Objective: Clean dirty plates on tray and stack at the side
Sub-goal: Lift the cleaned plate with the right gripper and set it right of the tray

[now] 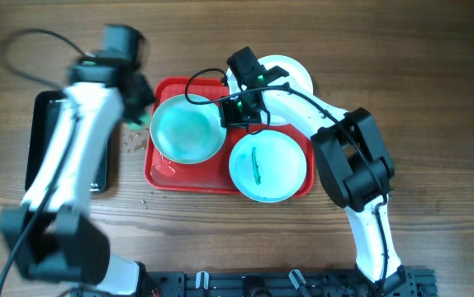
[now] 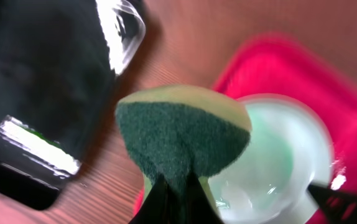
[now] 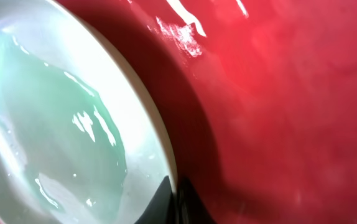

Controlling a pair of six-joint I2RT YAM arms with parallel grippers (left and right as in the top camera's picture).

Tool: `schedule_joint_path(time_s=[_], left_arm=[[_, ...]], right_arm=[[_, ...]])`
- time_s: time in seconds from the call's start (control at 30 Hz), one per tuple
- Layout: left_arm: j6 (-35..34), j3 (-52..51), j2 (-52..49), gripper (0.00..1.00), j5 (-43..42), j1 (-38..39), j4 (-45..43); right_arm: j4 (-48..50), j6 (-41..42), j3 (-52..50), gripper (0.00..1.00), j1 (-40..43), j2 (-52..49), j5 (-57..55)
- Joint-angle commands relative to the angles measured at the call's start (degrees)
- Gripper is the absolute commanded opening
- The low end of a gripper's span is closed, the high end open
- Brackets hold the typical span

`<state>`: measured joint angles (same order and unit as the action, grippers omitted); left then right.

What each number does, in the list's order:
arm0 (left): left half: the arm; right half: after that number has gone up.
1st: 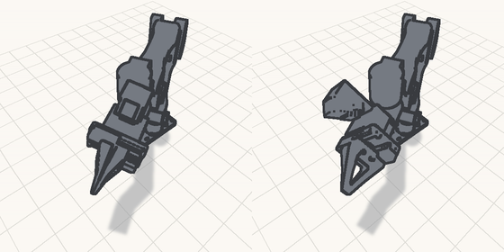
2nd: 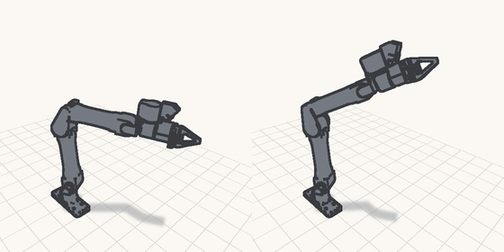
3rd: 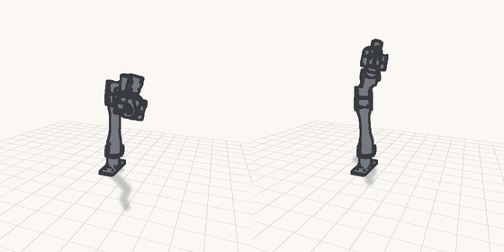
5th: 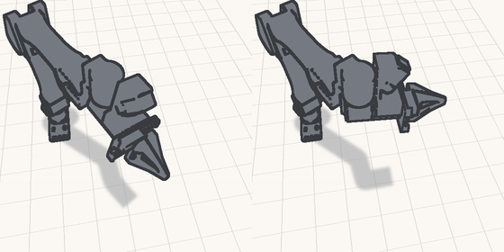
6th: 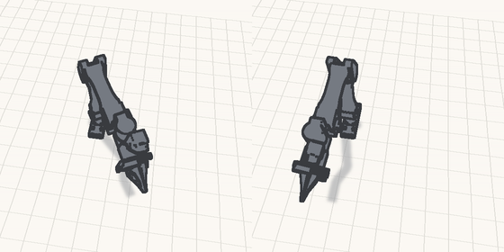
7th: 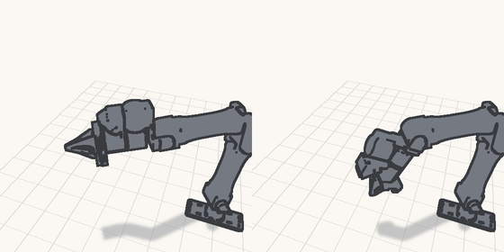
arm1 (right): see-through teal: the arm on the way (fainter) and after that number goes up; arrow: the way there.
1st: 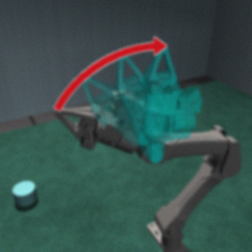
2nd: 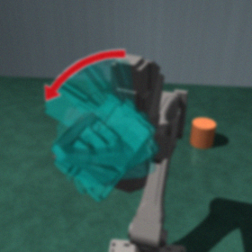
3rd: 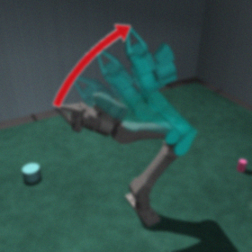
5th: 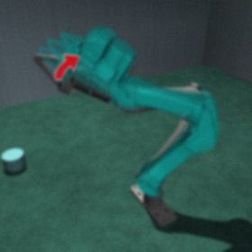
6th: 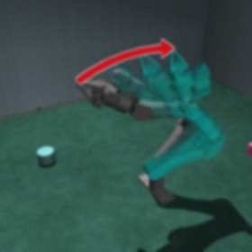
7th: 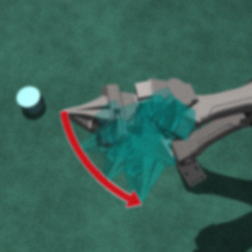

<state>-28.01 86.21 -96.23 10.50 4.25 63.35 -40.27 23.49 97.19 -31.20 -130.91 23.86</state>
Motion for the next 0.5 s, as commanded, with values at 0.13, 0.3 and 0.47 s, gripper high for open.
schedule_joint_path(time_s=[0.13,0.3,0.47], left_arm=[[5.1,2.1,6.4,0.04,-2.6,-17.1,3.9],[5.1,-2.4,3.4,0.04,-8.8,-23.2,-0.6],[5.1,-4.7,2.6,0.04,-8.8,-24.0,-2.9]], right_arm=[[-5.7,-5.6,1.4,0.04,-5.2,11.6,-30.5],[-6.8,-7.0,1.4,0.04,-16.1,13.8,-64.4],[-4.5,-7.0,1.4,0.04,-24.8,13.8,-88.0]])
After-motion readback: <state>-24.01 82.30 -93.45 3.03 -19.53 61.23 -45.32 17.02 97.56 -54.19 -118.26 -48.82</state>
